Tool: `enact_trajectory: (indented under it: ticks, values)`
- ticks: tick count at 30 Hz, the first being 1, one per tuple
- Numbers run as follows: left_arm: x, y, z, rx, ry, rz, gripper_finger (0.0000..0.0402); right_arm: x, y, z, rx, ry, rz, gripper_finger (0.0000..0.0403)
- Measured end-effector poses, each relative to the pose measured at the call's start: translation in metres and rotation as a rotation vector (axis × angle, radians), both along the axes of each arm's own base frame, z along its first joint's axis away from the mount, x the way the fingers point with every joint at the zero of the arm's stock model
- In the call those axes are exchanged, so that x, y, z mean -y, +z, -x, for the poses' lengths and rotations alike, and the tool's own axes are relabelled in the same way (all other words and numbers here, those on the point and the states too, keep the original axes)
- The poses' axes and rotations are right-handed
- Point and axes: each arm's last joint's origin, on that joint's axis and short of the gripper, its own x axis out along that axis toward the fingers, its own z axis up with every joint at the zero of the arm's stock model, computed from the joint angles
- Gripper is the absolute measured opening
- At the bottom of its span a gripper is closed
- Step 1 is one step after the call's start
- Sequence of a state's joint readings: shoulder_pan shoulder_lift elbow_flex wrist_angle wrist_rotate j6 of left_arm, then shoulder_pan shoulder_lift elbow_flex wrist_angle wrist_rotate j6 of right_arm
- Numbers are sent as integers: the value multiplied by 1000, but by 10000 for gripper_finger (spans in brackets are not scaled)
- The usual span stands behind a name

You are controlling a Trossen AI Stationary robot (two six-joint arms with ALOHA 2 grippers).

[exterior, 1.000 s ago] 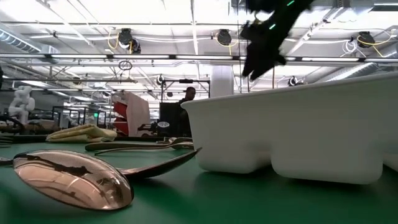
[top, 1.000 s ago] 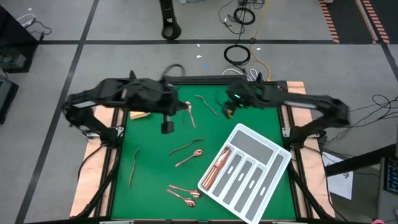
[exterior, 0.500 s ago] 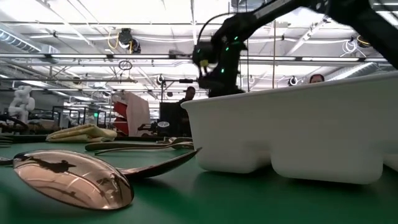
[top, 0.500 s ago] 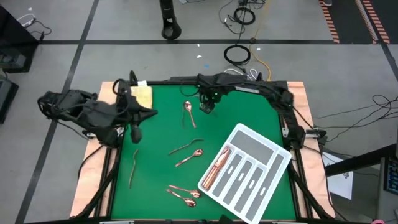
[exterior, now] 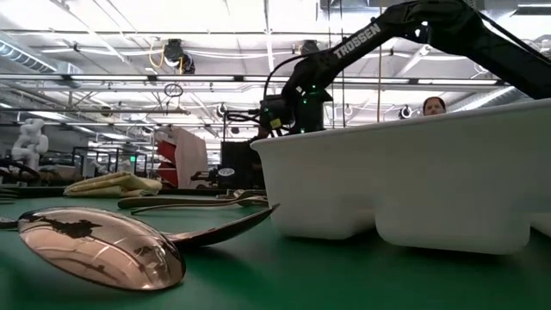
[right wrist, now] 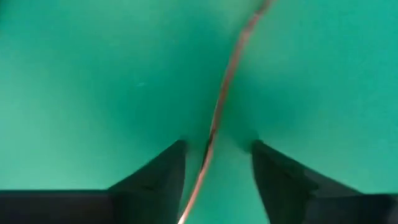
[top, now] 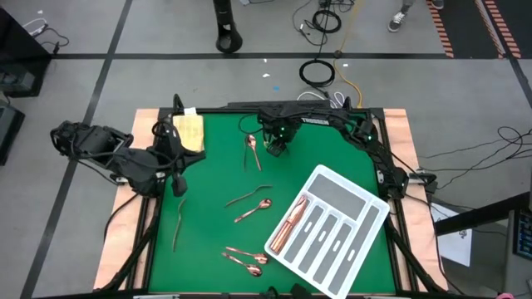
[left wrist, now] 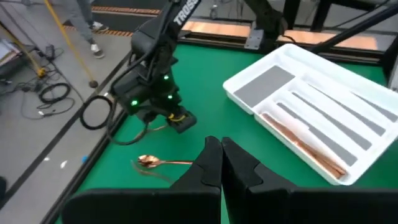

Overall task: Sort silverware
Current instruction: Put the gold fork into the white cutlery tray

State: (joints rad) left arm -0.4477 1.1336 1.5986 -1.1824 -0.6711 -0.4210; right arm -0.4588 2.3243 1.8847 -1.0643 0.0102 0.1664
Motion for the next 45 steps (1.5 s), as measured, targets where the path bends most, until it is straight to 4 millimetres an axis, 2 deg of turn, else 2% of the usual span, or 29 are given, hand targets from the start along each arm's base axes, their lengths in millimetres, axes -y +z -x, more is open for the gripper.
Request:
enact_trajectory:
  ticks: [5, 9, 12, 15, 19, 21, 24, 25, 27, 29, 32, 35, 38, 41, 45]
  values:
    - [-2, -2, 3, -32, 12, -26, 0, 6, -4, 4, -25, -1, -6, 27]
    - [-2, -2, 3, -29, 14, -27, 0, 5, -4, 5, -27, 0, -39, 4]
    - [-2, -2, 3, -24, 22, -14, 0, 0, 7, 9, -21, -19, -77, 2]
    - [-2, -1, 3, -9, 25, -7, 0, -4, 39, 9, 90, -75, -90, 1]
    - [-2, 1, 3, 16, 41, -13, 0, -14, 104, 19, 301, -171, -51, 1]
    - [-2, 2, 2, 30, 40, -11, 0, -26, 138, 31, 397, -219, 3, 1]
    - [-2, 2, 2, 33, 41, -6, 0, -59, 184, 67, 495, -300, 76, 1]
    - [-1, 2, 2, 34, 38, -6, 0, -72, 194, 84, 513, -338, 92, 1]
    - [0, 3, 2, 45, 29, -1, 0, -103, 201, 117, 528, -417, 129, 0]
    - [2, 4, 2, 53, 20, 0, 0, -138, 197, 150, 566, -521, 148, 0]
    - [2, 6, 1, 72, 20, 10, 3, -190, 178, 191, 718, -668, 104, 0]
    - [3, 6, 0, 82, 22, 19, 7, -228, 150, 212, 935, -794, 58, 0]
    - [3, 8, -1, 108, 24, 35, 8, -260, 124, 213, 1140, -861, 2, 0]
    - [4, 11, -3, 146, 25, 54, 9, -291, 104, 203, 1290, -903, -13, 0]
    - [5, 15, -5, 191, 24, 79, 10, -332, 75, 192, 1334, -924, -7, 0]
